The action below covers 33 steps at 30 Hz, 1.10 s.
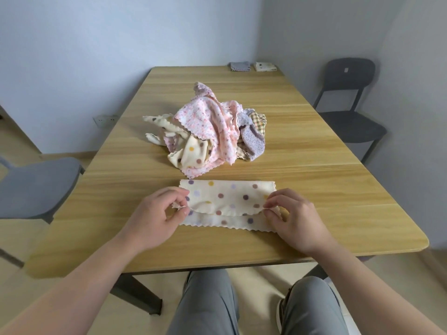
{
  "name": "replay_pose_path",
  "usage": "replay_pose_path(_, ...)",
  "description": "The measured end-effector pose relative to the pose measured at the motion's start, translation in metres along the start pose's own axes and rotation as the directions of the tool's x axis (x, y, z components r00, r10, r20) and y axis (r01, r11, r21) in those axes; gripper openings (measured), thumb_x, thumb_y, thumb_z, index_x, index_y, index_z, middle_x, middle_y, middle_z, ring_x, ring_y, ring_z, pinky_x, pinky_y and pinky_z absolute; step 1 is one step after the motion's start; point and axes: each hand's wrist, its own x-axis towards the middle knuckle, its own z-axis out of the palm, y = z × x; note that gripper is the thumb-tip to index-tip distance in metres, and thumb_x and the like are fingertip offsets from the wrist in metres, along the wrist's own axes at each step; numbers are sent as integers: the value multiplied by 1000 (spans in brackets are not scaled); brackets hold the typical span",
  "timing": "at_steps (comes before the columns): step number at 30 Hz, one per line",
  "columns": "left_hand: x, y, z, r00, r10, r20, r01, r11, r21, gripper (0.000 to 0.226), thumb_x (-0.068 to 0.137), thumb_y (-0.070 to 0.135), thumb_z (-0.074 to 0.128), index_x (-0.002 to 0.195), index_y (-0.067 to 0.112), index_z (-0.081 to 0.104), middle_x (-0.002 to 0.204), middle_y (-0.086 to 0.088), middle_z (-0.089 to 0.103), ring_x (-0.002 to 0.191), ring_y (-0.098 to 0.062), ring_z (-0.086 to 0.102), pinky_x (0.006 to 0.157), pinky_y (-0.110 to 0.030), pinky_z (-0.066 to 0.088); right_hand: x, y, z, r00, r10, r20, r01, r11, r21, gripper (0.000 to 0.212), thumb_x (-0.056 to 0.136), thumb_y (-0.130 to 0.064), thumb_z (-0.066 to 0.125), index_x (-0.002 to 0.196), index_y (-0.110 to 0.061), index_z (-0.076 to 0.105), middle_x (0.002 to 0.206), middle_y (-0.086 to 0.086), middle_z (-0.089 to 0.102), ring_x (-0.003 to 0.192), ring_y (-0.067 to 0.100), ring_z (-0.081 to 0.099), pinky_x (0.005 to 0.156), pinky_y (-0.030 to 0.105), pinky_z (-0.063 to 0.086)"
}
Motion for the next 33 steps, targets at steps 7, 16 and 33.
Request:
replay_pose_path(7, -12, 3, 5, 1000, -17, -2, 17, 1000, -13, 18, 94, 27, 66, 85, 39, 56, 128, 28, 58, 117, 8, 54, 94, -18, 41, -13, 3, 1, 998, -37, -48, 38, 999, 17, 13, 86, -4, 74, 93, -14, 72, 104, -7, 63, 88, 5, 62, 80, 11, 45)
replay_pose_path(16, -20, 0, 7, 995, -21, 95, 11, 995, 98, 10, 96, 46, 52, 89, 40, 49, 137, 37, 45, 81, -24, 68, 84, -32, 51, -20, 6, 0, 995, -102, 1, 101, 993, -62, 7, 88, -13, 70, 92, -16, 65, 100, -7, 60, 72, 7, 52, 64, 23, 46)
replay_pose_path(33, -20, 11, 9, 997, 11, 78, -23, 989, 148, 14, 97, 18, 65, 87, 23, 56, 134, 25, 50, 59, 14, 52, 65, -25, 48, -27, 7, 3, 982, -187, 1, 185, 970, -156, 6, 86, -16, 62, 83, -11, 60, 96, -1, 58, 85, 19, 57, 65, 35, 52)
